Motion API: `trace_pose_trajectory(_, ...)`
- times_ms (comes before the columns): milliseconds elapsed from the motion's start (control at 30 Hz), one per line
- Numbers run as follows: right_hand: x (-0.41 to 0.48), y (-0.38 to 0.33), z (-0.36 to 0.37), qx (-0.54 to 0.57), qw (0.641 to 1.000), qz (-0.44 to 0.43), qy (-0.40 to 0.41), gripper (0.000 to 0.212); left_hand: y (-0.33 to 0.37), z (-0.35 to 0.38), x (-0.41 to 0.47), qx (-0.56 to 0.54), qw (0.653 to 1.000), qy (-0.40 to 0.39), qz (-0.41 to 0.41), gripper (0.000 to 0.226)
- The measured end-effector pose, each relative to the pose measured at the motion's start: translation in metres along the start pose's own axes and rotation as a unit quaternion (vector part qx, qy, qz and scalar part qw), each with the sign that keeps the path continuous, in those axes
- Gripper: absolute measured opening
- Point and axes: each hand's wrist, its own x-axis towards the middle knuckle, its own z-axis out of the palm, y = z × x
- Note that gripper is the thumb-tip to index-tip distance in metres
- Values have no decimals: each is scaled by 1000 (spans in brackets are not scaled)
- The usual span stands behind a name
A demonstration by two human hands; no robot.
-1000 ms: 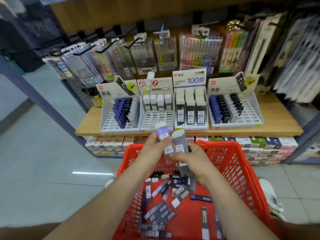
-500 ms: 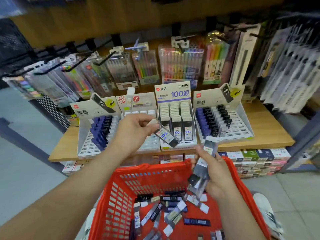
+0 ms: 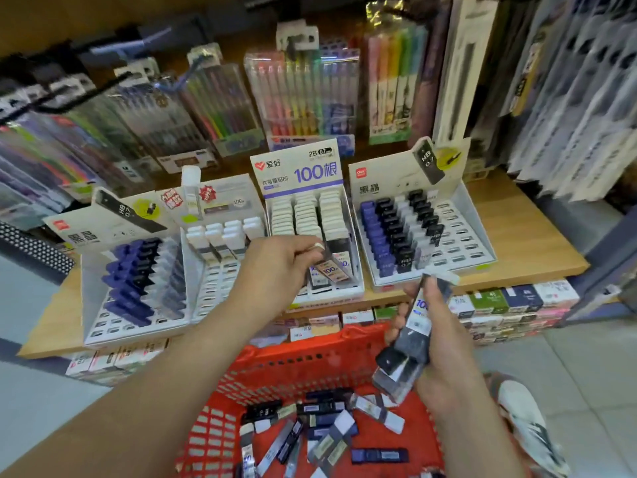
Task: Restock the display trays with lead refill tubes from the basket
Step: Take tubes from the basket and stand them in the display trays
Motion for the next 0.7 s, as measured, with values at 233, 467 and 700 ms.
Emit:
trace_pose_trajectory(233, -5, -4, 2, -34, 999, 11, -15, 49, -2, 1, 8, 115, 987, -47, 100, 21)
trace_pose_trajectory(467, -10, -11, 10, -41, 998, 35, 16, 30, 3, 26, 14, 162, 973, -76, 145, 26)
trace_pose_trajectory(700, -14, -9, 10, -96, 995, -7, 11, 28, 15, 26, 14, 80, 994, -3, 74, 6)
